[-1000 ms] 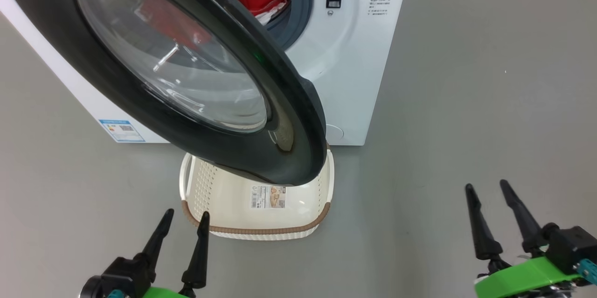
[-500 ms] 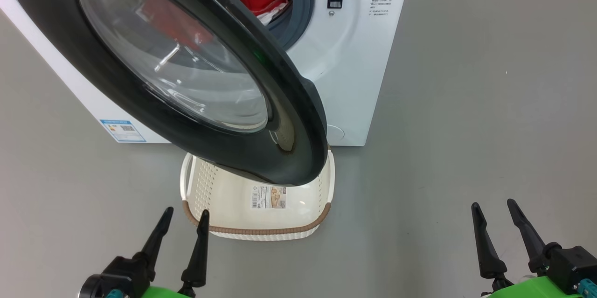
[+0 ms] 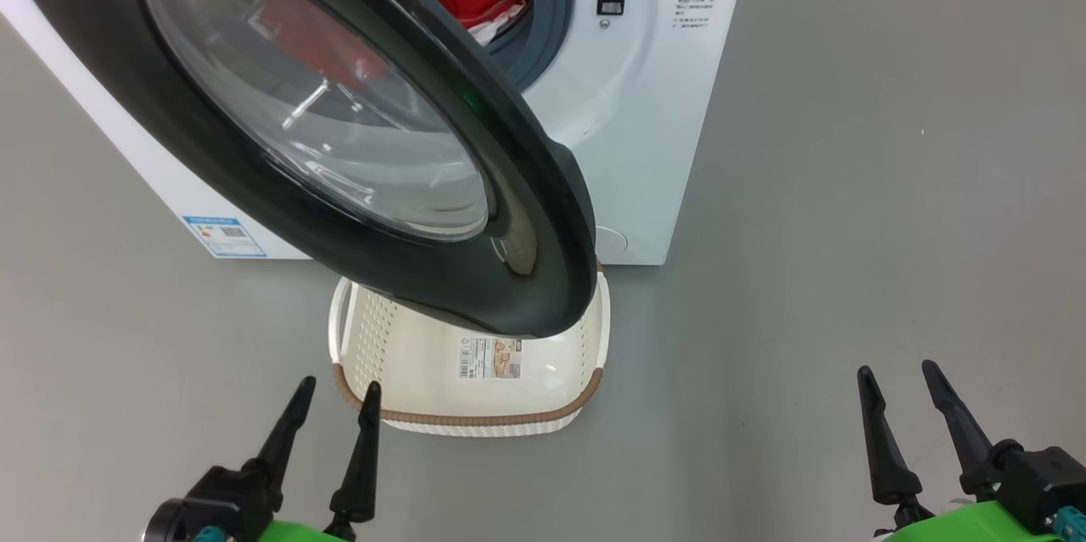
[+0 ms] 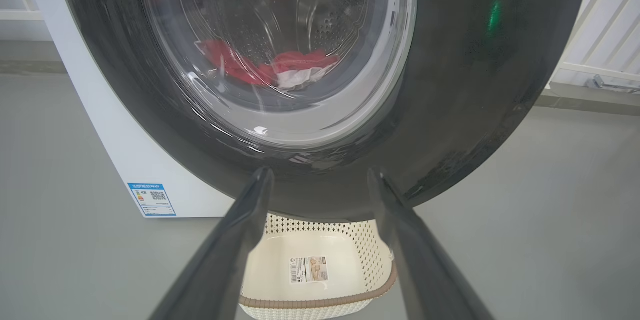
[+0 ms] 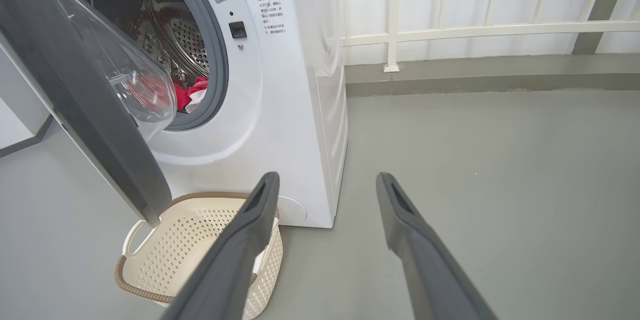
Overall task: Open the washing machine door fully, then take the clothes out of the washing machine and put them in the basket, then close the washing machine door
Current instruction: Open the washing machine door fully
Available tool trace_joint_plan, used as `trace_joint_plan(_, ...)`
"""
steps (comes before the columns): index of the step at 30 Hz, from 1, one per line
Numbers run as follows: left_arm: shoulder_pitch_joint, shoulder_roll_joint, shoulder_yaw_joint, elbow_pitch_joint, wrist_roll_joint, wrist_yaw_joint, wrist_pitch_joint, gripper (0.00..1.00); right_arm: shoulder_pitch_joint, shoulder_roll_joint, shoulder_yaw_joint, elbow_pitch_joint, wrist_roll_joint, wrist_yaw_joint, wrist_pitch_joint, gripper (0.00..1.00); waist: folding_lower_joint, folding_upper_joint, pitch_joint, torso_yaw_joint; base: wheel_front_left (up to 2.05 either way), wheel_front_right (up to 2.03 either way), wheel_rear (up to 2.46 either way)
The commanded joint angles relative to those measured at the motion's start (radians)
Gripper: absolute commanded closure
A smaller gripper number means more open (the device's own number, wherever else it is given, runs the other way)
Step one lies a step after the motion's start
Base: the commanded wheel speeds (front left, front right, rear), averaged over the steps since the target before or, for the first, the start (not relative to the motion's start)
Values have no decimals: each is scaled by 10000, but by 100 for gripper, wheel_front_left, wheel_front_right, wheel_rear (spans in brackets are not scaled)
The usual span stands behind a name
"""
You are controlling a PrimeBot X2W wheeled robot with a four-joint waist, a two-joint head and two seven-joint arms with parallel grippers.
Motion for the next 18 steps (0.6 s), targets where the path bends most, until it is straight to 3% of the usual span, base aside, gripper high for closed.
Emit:
trace_joint_plan(1,-97,95,310,-283,-17,8,-122,0,-229,-133,251,-309,220,65,-91,0,0,0,8,2,0,0,0)
trace_joint_plan(2,-100,95,307,-280,-17,8,-122,0,-275,-132,300,-337,350,65,-91,42,0,0,9,4,0,0,0)
trace_joint_plan(3,-103,95,302,-276,-17,8,-122,0,-335,-132,341,-371,499,65,-91,75,0,0,14,7,0,0,0)
trace_joint_plan(4,-107,95,295,-274,-18,7,-122,0,-414,-132,385,-428,643,65,-91,100,0,0,19,11,0,0,0)
trace_joint_plan(12,-128,95,204,-258,-51,7,-122,0,-1219,-132,1300,-888,2135,65,-91,100,0,0,52,67,0,0,0)
trace_joint_plan(18,-204,95,45,-186,-133,7,-122,0,-2438,-132,2013,-1142,4524,65,-91,100,0,0,84,271,0,0,0)
